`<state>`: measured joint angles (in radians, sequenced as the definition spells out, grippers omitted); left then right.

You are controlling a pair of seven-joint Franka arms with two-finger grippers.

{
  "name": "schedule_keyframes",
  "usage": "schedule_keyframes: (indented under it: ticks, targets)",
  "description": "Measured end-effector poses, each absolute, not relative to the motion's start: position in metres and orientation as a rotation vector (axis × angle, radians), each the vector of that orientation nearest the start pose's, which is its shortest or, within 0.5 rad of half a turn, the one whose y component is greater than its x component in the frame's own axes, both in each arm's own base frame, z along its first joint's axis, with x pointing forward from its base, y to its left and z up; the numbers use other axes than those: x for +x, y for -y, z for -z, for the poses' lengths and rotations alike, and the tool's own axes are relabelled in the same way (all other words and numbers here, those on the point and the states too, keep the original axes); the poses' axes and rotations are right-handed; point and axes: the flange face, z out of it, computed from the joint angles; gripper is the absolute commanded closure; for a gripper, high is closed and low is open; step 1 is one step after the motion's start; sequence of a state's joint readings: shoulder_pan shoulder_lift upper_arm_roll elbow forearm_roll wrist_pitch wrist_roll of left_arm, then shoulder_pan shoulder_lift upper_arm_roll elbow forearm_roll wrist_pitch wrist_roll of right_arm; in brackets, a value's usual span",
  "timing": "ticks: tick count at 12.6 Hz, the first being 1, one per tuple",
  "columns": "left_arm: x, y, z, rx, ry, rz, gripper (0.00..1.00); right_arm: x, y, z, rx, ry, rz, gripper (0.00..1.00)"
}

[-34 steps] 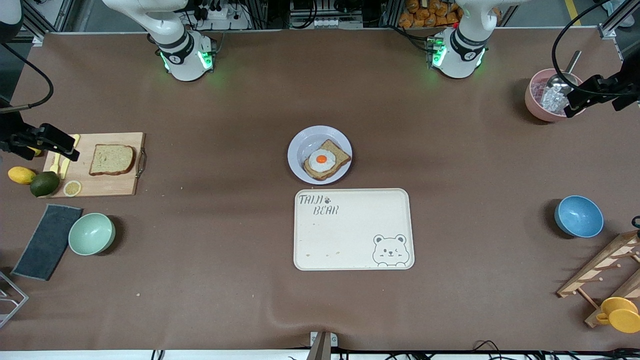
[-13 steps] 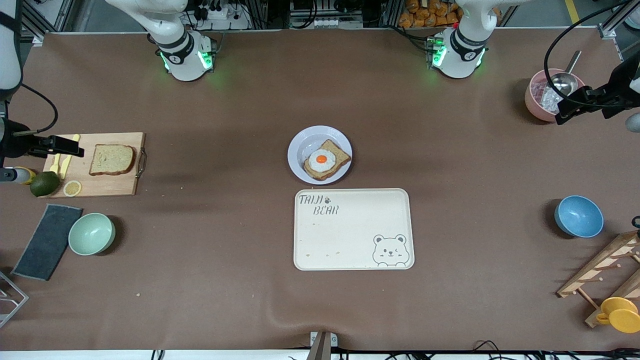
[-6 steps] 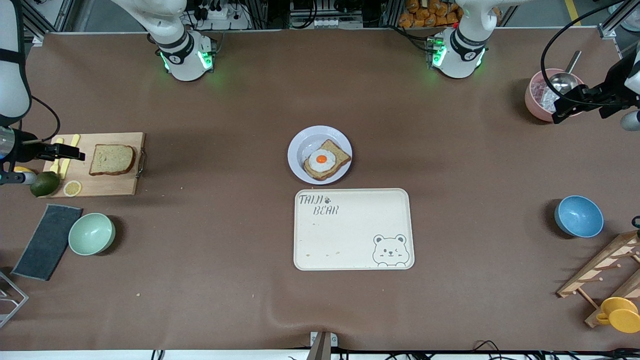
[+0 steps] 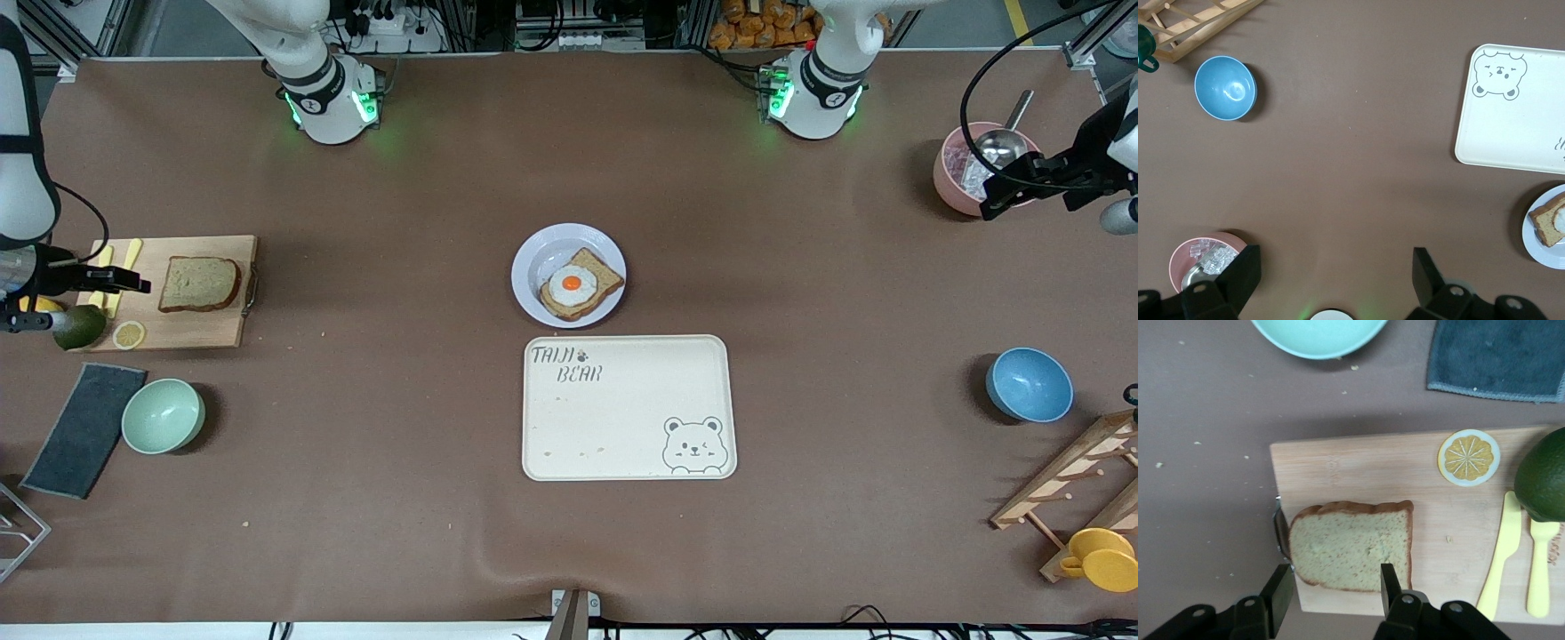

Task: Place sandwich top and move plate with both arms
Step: 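Lower the right gripper onto the bread slice on the cutting board, then grasp the bread slice edge with the right gripper and lift it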

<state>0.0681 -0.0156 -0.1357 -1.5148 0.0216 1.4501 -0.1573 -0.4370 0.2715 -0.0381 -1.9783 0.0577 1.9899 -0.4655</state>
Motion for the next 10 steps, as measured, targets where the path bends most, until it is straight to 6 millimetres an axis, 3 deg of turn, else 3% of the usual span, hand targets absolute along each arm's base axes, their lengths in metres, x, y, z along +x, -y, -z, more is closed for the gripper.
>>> schedule_keyframes:
  ticks: [4,10]
  targets:
    - [0.536,0.035,-0.645,-3.107,0.141,-0.086,0.00,0.507,0.270,-0.275,-2.942,-0.103,-0.345,0.39]
    - [0.536,0.035,-0.642,-3.106,0.140,-0.098,0.00,0.493,0.298,-0.243,-2.917,-0.102,-0.351,0.41]
